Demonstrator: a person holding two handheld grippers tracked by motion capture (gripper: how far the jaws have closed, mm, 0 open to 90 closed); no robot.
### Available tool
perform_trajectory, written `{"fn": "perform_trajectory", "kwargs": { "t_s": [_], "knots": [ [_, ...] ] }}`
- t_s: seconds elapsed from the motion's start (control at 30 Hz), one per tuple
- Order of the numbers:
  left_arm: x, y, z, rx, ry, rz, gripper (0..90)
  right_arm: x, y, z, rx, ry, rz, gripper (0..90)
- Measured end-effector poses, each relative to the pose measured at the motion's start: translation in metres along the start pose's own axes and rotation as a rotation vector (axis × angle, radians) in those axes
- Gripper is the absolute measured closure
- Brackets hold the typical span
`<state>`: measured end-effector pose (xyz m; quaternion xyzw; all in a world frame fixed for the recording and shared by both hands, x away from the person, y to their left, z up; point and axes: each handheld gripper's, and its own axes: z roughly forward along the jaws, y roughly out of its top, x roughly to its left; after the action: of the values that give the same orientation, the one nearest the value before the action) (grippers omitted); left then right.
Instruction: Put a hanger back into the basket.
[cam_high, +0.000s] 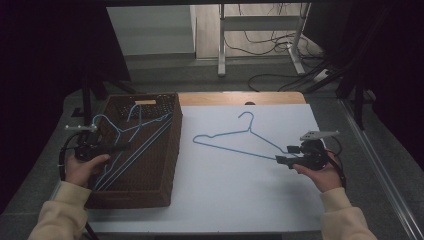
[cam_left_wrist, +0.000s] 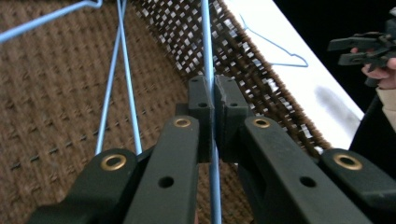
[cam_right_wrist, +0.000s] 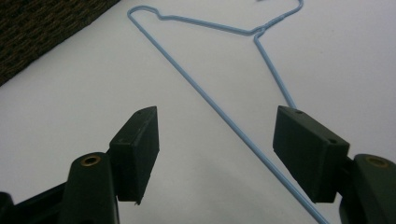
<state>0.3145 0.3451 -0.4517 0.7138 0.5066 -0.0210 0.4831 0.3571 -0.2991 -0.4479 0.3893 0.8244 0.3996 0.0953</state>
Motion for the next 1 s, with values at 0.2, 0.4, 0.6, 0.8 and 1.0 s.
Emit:
{"fn": "perform_trajectory", "kwargs": {
  "t_s": [0.2, 0.4, 0.6, 0.8, 1.0],
  "knots": [
    [0.007, -0.001, -0.004, 0.01, 0.136, -0.046, 84.9, -0.001, 0.0, 0.0, 0.002, 0.001, 0.001, 31.3],
    [0.016, -0.005, -0.011, -0.025, 0.309, -0.099, 59.1, -0.003, 0.0, -0.005, -0.006, -0.005, 0.008, 30.8],
    [-0.002, -0.004, -0.019, -0.073, 0.303, -0.039, 40.2, -0.003, 0.0, -0.003, 0.008, -0.005, 0.011, 29.1],
    [-0.033, -0.002, -0.012, -0.077, 0.226, 0.067, 32.1, 0.0, 0.0, 0.001, 0.027, -0.008, -0.002, 26.1],
    [-0.065, -0.001, 0.001, -0.077, 0.142, 0.174, 29.5, 0.003, -0.003, 0.0, 0.033, -0.004, -0.006, 25.5]
  ]
}}
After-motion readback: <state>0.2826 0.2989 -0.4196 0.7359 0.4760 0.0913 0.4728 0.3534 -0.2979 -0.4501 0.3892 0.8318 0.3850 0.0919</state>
